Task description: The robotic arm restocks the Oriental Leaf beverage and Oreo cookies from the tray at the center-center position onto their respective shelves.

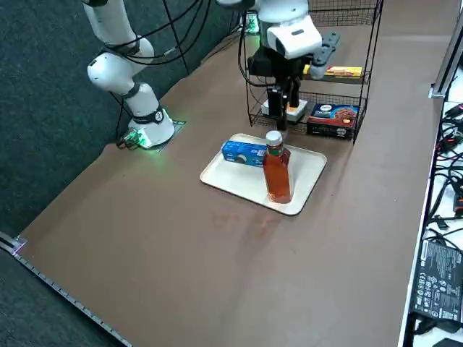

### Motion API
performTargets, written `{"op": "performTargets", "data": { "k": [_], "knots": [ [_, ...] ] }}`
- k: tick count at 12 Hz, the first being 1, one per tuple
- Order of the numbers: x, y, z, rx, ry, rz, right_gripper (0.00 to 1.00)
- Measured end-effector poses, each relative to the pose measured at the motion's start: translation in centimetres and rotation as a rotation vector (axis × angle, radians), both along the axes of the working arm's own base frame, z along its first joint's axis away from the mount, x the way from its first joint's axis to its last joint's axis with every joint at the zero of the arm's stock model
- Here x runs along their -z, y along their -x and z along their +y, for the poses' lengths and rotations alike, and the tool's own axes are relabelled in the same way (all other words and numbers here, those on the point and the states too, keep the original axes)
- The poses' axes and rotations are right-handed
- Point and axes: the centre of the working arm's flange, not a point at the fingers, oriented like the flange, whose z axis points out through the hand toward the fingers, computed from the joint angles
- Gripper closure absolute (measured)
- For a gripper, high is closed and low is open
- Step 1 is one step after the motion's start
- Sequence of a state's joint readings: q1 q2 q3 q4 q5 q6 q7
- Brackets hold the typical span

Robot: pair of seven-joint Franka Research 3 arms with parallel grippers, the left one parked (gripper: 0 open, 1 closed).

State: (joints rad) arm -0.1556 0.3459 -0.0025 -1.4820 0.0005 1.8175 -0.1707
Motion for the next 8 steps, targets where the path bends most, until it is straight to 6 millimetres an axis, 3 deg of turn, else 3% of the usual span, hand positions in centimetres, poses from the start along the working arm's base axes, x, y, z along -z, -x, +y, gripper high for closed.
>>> {"op": "performTargets", "data": {
  "k": [5,8],
  "knots": [
    [3.1,-0.5,-0.4,-0.005,0.002,0.036,0.0],
    [5.9,0.2,-0.8,-0.021,0.043,0.072,0.0]
  ]
}}
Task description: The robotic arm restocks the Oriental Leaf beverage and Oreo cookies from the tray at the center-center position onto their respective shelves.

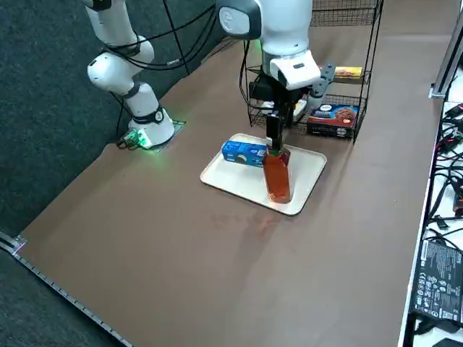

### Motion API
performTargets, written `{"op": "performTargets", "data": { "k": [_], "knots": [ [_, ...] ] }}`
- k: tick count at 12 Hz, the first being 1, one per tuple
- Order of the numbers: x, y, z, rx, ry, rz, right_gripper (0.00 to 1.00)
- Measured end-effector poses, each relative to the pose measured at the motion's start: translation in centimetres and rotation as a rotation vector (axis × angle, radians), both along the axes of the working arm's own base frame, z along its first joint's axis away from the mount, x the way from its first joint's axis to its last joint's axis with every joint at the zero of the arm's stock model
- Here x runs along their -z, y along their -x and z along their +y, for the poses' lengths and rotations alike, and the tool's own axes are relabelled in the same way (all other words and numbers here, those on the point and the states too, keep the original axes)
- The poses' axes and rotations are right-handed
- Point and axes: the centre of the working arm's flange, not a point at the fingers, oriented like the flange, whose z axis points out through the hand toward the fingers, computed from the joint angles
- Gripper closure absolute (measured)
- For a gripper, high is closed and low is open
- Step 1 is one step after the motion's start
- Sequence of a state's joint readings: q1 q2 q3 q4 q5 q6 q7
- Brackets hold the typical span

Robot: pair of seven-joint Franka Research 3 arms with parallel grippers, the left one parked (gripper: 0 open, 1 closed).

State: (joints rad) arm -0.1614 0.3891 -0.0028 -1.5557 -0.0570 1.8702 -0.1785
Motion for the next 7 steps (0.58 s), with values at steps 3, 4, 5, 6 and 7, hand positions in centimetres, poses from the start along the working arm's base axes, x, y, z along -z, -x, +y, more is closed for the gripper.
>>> {"op": "performTargets", "data": {
  "k": [3,4,5,6,7],
  "knots": [
    [1.1,0.4,-0.3,0.0,0.005,0.016,0.0],
    [1.4,0.5,-0.3,0.001,0.005,0.019,0.0],
    [1.5,0.6,-0.3,0.001,0.004,0.023,0.0],
    [1.7,0.6,-0.3,0.001,0.003,0.027,0.0],
    [2.0,0.7,-0.3,0.001,0.002,0.031,0.0]
  ]
}}
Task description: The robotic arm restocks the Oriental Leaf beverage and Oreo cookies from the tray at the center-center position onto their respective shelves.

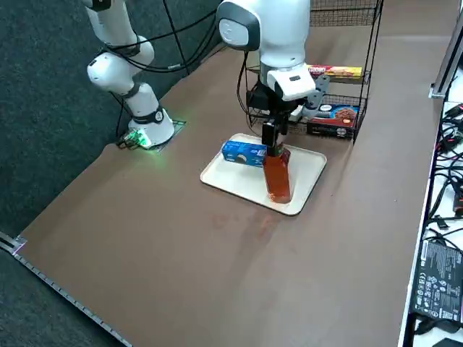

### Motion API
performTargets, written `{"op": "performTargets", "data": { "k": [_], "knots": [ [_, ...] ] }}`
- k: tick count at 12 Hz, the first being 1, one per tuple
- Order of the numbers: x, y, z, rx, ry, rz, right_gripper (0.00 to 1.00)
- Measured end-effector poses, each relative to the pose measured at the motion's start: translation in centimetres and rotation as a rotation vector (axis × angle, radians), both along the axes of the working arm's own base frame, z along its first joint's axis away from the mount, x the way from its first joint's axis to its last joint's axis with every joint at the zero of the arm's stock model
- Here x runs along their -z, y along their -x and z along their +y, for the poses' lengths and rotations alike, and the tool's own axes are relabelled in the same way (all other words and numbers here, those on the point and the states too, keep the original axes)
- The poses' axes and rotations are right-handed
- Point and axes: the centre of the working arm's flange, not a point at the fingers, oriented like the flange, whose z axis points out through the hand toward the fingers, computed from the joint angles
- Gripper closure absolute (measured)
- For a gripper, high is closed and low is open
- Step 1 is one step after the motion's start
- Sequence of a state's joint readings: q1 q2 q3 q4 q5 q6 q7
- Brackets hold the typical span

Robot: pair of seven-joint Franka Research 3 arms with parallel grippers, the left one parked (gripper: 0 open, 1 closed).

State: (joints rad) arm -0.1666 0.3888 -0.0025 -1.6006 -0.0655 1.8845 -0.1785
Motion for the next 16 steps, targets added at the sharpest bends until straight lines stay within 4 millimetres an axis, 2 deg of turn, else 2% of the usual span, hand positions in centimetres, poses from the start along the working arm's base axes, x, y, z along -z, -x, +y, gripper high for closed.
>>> {"op": "performTargets", "data": {
  "k": [11,13,16],
  "knots": [
    [2.3,0.5,0.1,-0.004,-0.001,-0.006,0.03],
    [2.3,0.5,0.1,-0.004,-0.001,-0.006,0.12],
    [2.4,0.5,0.2,-0.004,-0.001,-0.004,0.15]
  ]
}}
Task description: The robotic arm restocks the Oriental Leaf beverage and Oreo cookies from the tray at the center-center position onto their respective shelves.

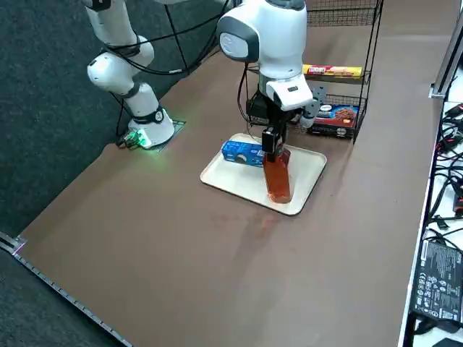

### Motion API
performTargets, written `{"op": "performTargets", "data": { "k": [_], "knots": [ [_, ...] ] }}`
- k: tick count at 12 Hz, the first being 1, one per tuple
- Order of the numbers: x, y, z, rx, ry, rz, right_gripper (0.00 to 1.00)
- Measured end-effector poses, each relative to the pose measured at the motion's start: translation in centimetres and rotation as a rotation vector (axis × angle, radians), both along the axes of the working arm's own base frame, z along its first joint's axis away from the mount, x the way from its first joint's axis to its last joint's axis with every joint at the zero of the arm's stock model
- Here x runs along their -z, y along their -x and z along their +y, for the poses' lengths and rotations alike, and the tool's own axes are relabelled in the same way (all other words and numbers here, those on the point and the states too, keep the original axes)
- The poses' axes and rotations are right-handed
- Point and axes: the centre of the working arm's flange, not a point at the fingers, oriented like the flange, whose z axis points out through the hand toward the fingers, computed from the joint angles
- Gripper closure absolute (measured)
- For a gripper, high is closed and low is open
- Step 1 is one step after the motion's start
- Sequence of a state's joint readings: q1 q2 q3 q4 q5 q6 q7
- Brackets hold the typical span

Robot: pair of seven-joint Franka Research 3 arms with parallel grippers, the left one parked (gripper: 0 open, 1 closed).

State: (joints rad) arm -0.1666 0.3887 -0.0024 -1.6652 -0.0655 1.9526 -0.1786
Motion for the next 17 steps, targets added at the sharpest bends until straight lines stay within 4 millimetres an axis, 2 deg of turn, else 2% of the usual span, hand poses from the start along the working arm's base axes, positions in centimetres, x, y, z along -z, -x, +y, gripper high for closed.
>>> {"op": "performTargets", "data": {
  "k": [2,3,5,6,14,17],
  "knots": [
    [0.1,0.0,0.0,0.0,0.0,0.001,0.19],
    [0.1,0.0,0.0,0.0,0.0,0.002,0.29],
    [0.1,0.1,0.0,0.0,0.0,0.002,0.33],
    [0.0,0.1,0.0,0.001,-0.001,0.001,0.41],
    [-0.5,0.0,-0.1,0.004,-0.001,-0.01,0.41],
    [-3.4,0.0,0.2,0.037,-0.057,-0.057,0.41]
  ]
}}
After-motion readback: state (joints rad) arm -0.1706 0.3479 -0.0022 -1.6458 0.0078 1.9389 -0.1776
